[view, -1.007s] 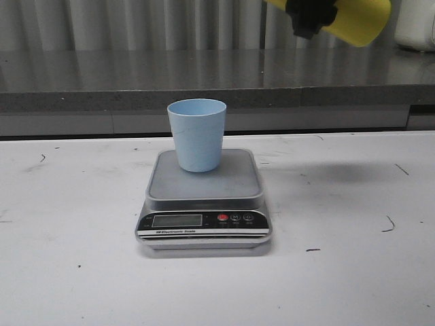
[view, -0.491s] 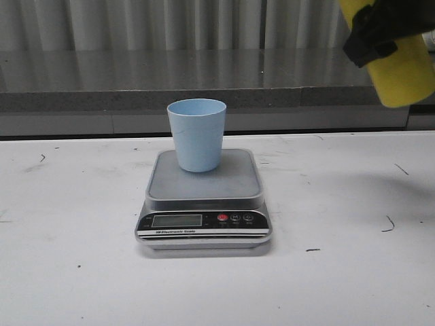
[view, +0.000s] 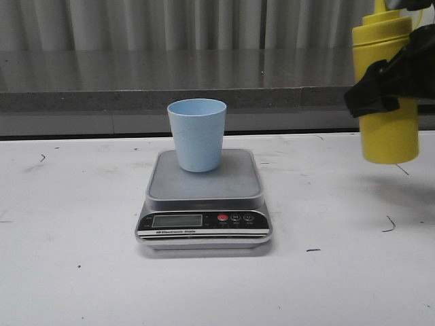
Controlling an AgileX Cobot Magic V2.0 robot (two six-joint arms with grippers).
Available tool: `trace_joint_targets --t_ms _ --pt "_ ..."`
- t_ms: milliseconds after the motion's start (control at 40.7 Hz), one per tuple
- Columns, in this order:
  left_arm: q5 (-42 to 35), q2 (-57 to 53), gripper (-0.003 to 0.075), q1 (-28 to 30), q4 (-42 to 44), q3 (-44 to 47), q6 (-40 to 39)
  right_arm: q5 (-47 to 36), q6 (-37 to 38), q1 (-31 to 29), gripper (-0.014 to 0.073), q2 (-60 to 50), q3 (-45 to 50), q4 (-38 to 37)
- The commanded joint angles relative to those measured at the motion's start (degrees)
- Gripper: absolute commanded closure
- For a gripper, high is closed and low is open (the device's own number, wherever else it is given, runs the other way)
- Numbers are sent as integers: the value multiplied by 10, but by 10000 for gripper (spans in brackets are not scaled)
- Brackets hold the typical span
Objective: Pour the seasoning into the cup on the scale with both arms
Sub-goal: 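Turn the bottle upright and lower it onto the table with the right gripper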
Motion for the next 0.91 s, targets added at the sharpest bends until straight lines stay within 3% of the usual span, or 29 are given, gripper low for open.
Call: trace_joint_targets --t_ms 0,221,467,762,885 --pt "-41 -2 427 -4 -4 -14 -7 -97 -44 -3 253 -2 -16 55" --pt "-41 -2 427 -4 -4 -14 -7 -198 -151 -3 253 58 -16 170" --pt "-41 -2 427 -4 -4 -14 -7 -294 -207 -2 253 109 -17 243" --pt "-41 -2 427 -4 -4 -14 -7 -317 -229 -3 251 154 -17 292" --pt "-41 -2 427 -4 -4 -14 -7 -315 -231 -3 184 161 -17 292"
